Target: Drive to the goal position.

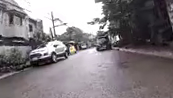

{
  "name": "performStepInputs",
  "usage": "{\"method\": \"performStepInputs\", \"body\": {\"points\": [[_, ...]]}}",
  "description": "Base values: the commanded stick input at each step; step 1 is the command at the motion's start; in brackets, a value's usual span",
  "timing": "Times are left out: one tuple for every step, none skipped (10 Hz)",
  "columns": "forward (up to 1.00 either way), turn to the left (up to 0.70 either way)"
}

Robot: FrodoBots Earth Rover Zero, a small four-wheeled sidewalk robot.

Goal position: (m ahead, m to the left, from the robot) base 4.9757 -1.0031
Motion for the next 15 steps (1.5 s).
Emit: {"method": "performStepInputs", "body": {"points": [[1.0, -0.2], [1.0, -0.08], [1.0, 0.0], [1.0, 0.0], [1.0, 0.0], [1.0, 0.0], [1.0, 0.0], [1.0, 0.0], [1.0, 0.0], [1.0, 0.0], [1.0, 0.17], [1.0, 0.01], [1.0, 0.0], [1.0, 0.0], [1.0, 0.0]]}}
